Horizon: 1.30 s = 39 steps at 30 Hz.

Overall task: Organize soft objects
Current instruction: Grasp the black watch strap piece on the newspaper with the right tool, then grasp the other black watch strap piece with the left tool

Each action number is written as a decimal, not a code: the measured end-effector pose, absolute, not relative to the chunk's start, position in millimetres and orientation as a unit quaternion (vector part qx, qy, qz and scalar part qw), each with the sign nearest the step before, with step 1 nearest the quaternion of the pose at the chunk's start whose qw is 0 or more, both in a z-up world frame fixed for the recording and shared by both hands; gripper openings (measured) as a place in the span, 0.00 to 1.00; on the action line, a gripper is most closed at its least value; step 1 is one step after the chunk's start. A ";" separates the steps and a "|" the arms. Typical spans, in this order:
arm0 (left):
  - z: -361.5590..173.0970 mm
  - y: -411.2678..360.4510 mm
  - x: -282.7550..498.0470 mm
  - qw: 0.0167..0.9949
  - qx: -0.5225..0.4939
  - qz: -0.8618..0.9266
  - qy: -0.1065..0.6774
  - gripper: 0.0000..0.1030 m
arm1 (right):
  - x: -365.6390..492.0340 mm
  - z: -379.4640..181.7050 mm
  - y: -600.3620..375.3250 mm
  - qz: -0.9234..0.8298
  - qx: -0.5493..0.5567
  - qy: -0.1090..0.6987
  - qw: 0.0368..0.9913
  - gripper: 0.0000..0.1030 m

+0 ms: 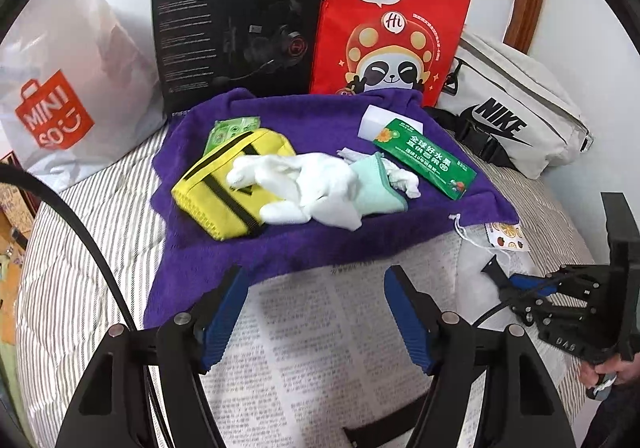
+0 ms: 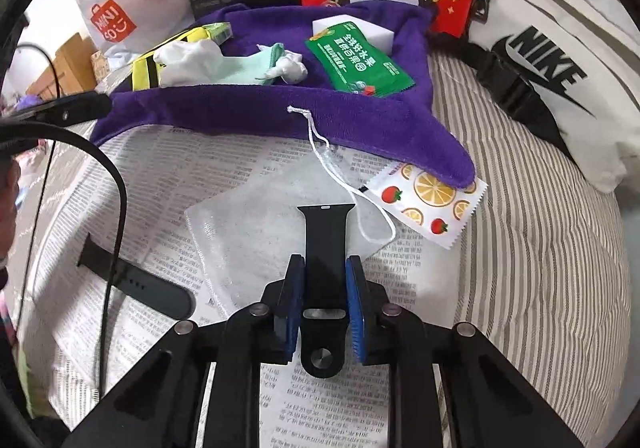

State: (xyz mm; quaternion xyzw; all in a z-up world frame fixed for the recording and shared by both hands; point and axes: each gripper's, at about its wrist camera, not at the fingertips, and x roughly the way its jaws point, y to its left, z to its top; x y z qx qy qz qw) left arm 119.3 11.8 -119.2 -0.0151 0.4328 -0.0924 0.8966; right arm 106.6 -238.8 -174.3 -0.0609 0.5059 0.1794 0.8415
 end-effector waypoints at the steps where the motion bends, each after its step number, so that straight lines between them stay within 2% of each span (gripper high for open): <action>1: -119.2 14.1 117.1 0.897 -0.017 -0.093 0.433 0.67 | 104.9 -172.8 -239.5 0.183 -0.056 0.507 0.840 0.20; 11: -123.8 23.3 90.5 0.895 -0.029 -0.106 0.433 0.67 | 98.1 -177.0 -233.0 0.170 -0.055 0.522 0.834 0.24; 25: -132.2 12.9 60.9 0.889 -0.008 -0.131 0.439 0.67 | 92.1 -168.9 -229.6 0.157 -0.056 0.508 0.845 0.20; 31: -132.2 2.2 50.0 0.882 -0.002 -0.200 0.426 0.67 | 85.2 -155.2 -239.2 0.162 -0.042 0.498 0.851 0.20; 39: -152.9 -35.9 43.8 0.857 0.096 -0.257 0.436 0.70 | 79.6 -148.1 -263.3 0.143 -0.027 0.496 0.856 0.20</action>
